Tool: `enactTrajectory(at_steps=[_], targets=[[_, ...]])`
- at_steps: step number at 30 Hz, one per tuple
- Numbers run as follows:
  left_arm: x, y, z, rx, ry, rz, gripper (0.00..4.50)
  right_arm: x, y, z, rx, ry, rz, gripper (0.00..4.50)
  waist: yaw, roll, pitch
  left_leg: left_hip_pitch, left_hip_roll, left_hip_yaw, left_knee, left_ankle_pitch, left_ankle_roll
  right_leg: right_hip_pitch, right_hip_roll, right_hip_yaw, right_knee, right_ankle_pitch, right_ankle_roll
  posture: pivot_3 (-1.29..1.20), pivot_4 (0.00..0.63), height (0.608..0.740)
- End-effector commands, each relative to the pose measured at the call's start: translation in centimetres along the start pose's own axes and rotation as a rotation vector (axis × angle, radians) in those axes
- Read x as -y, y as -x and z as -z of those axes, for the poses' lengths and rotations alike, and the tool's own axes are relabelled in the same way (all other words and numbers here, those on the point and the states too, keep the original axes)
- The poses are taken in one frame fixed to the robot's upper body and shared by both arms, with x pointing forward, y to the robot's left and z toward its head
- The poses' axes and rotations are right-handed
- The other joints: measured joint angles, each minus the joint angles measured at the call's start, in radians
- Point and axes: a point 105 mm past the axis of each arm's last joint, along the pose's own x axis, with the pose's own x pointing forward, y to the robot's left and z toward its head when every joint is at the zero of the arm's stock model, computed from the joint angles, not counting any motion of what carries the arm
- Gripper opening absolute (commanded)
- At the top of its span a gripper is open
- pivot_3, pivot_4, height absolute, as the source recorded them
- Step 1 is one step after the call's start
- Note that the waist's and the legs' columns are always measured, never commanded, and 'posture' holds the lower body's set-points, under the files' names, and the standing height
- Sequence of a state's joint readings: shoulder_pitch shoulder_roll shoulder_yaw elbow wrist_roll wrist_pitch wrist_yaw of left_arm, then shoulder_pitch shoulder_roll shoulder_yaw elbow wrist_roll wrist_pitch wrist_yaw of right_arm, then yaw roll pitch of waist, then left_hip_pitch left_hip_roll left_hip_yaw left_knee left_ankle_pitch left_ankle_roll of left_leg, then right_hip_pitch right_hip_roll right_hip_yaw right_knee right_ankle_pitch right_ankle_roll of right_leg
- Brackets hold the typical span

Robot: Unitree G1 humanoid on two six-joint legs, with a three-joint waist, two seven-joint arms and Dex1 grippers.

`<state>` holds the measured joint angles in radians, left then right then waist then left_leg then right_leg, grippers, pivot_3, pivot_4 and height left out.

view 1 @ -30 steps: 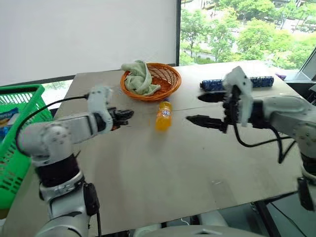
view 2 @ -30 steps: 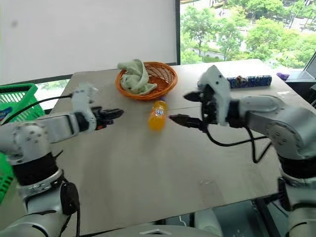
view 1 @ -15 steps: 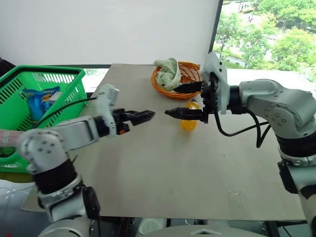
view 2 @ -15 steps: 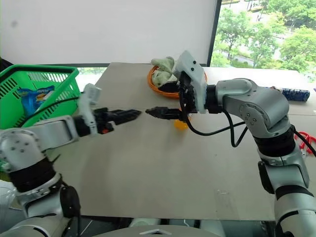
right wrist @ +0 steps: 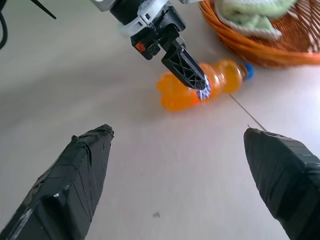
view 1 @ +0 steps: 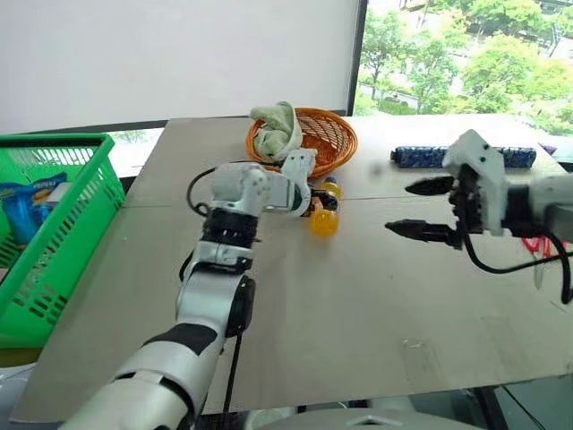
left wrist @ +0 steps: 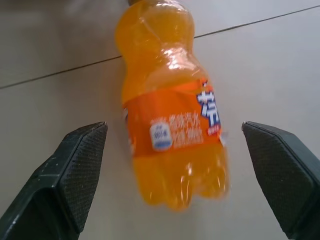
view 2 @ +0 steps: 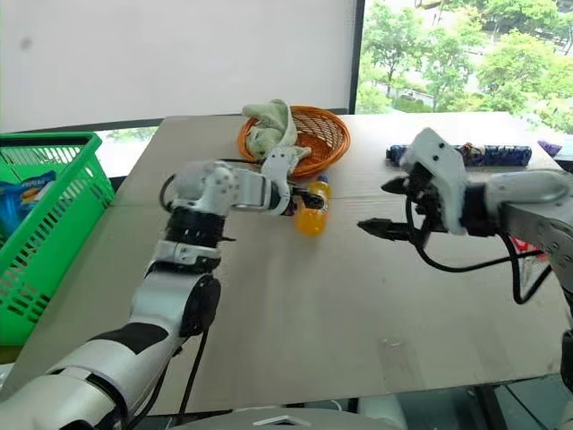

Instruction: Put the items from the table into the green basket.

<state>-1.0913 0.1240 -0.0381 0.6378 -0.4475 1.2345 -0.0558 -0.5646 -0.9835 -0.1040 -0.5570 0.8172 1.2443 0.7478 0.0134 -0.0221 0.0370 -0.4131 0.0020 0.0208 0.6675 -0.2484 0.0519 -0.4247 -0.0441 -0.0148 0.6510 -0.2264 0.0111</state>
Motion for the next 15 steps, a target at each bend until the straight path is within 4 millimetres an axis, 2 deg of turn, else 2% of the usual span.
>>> enactTrajectory(at_steps=[1,4,5,6,7,8,9,13,15], targets=[[0.4,-1.6,-0.3,-0.003,-0.083,-0.045,4.47,0.0,1.2,-1.0,0.029,0.036,0.052,4.50,-0.014,0.000,0.000,0.000,0.000,0.000,0.000,0.000,0.000,0.000,0.000,0.000,0.000,0.000,0.000,-0.16,0.000,0.740],[-0.5,-3.5,1.3,-0.037,-0.144,-0.116,4.47,-0.2,1.2,-1.2,0.042,0.032,0.059,4.50,-0.048,0.001,0.000,0.000,0.000,0.001,0.001,0.000,0.000,0.000,0.002,0.001,0.000,0.000,0.000,-0.18,0.000,0.740],[-0.9,-3.8,1.5,-0.032,-0.179,-0.149,4.08,-0.2,1.2,-1.2,0.045,0.032,0.064,4.50,-0.053,0.002,-0.001,0.001,0.000,0.001,0.001,0.000,0.000,0.001,0.002,0.001,0.000,0.000,0.001,-0.19,0.000,0.740],[-1.0,-4.0,1.6,-0.027,-0.190,-0.159,3.95,-0.3,1.2,-1.2,0.048,0.031,0.065,4.50,-0.057,0.004,-0.002,0.003,0.000,0.001,0.001,0.000,0.000,0.002,0.002,0.001,0.000,0.000,0.001,-0.19,0.000,0.740],[-0.9,-4.1,1.6,-0.027,-0.190,-0.150,3.64,-0.4,1.2,-1.2,0.050,0.030,0.065,4.50,-0.059,0.004,-0.001,0.007,0.000,0.001,0.001,0.000,0.000,0.006,0.002,0.001,0.001,0.000,0.001,-0.19,0.000,0.740],[-0.8,-4.1,1.6,-0.026,-0.185,-0.143,3.30,-0.5,1.2,-1.2,0.051,0.029,0.064,4.50,-0.060,0.005,-0.001,0.015,0.001,0.001,0.000,0.000,0.000,0.013,0.002,0.001,0.001,-0.001,0.003,-0.19,0.000,0.740],[-0.8,-4.0,1.5,-0.023,-0.176,-0.135,3.21,-0.5,1.2,-1.3,0.053,0.027,0.063,4.50,-0.064,0.004,-0.001,0.016,0.001,0.001,0.000,0.000,0.000,0.014,0.003,0.001,0.001,-0.003,0.005,-0.18,0.000,0.740],[-0.3,-3.0,0.8,-0.007,-0.088,-0.037,3.16,-0.6,0.9,-1.1,0.051,0.022,0.054,4.50,-0.083,0.005,0.000,0.016,0.002,0.001,0.001,0.000,0.000,0.013,0.003,0.001,0.002,-0.001,0.008,-0.16,0.000,0.740],[-0.6,-1.7,0.5,-0.007,-0.049,-0.002,3.16,-0.7,0.6,-1.0,0.052,0.023,0.040,4.50,-0.088,0.005,0.000,0.016,0.002,0.001,0.001,0.000,0.000,0.013,0.005,0.002,0.003,-0.001,0.008,-0.14,0.000,0.740]])
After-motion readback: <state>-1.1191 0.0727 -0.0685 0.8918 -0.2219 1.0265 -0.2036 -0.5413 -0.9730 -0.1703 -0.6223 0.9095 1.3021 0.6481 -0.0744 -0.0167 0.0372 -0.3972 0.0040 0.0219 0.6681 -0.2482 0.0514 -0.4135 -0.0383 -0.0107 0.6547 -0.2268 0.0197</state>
